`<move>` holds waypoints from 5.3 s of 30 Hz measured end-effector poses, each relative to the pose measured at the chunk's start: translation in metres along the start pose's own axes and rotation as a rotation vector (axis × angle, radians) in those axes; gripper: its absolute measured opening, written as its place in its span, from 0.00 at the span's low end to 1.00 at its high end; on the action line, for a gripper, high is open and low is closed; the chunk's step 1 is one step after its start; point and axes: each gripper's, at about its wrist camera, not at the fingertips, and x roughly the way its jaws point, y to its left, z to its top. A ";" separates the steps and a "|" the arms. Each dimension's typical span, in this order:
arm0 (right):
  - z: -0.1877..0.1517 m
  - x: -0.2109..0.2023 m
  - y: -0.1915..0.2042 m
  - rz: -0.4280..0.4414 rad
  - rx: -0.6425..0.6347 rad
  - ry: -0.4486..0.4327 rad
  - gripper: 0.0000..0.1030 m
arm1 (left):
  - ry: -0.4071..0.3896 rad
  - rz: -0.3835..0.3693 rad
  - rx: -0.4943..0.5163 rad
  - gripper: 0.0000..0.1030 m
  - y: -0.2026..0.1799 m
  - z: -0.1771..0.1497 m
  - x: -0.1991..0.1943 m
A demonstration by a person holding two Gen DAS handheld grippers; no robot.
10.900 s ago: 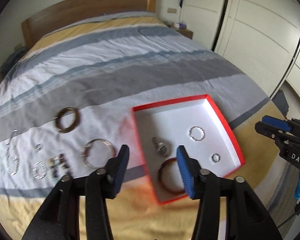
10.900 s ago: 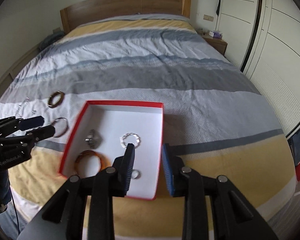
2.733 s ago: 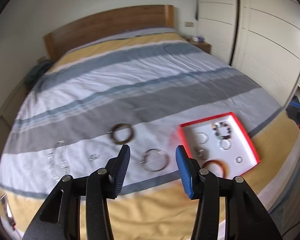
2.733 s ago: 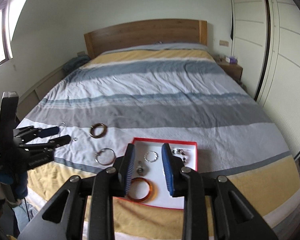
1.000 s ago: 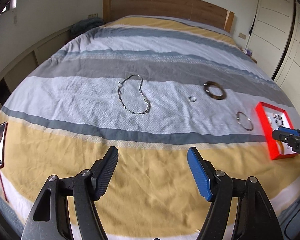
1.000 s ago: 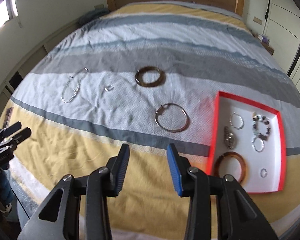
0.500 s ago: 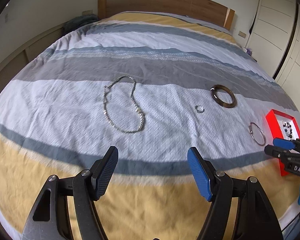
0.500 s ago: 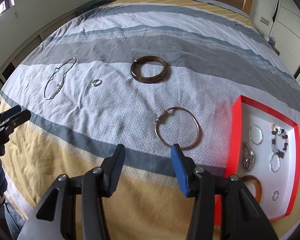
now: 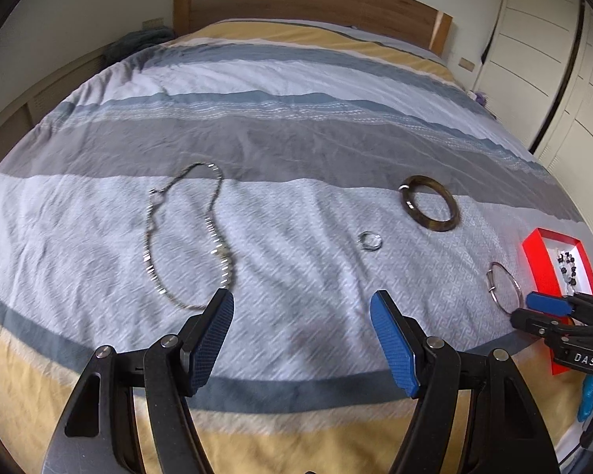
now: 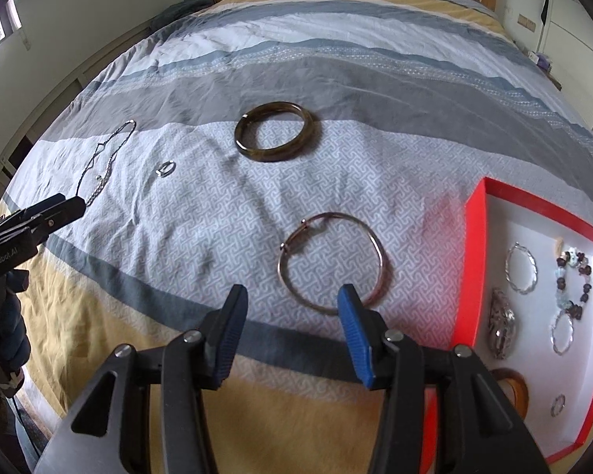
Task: Organize jewelry
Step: 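Grasp the small silver ring with left tool while right tool grasps the large silver hoop, then carry the ring and the large hoop into the red box with both tools, then open both tools to drop the ring and hoop in the box, then lift both open tools away from the red box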
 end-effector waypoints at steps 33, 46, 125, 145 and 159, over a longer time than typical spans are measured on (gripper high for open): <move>0.033 0.050 -0.015 0.152 0.088 -0.023 0.05 | 0.058 -0.046 0.111 0.19 -0.053 0.030 0.084; 0.022 -0.009 -0.004 0.282 0.156 -0.102 0.05 | 0.027 -0.022 0.083 0.19 -0.046 0.027 0.022; -0.110 -0.121 -0.210 -0.017 0.288 -0.029 0.33 | 0.144 -0.286 0.312 0.37 -0.340 -0.050 -0.021; -0.117 -0.224 -0.125 -0.068 0.256 -0.177 0.36 | -0.059 -0.258 0.224 0.38 -0.274 -0.052 -0.152; -0.131 -0.280 -0.028 -0.093 0.138 -0.290 0.37 | -0.176 -0.222 0.151 0.41 -0.205 -0.082 -0.230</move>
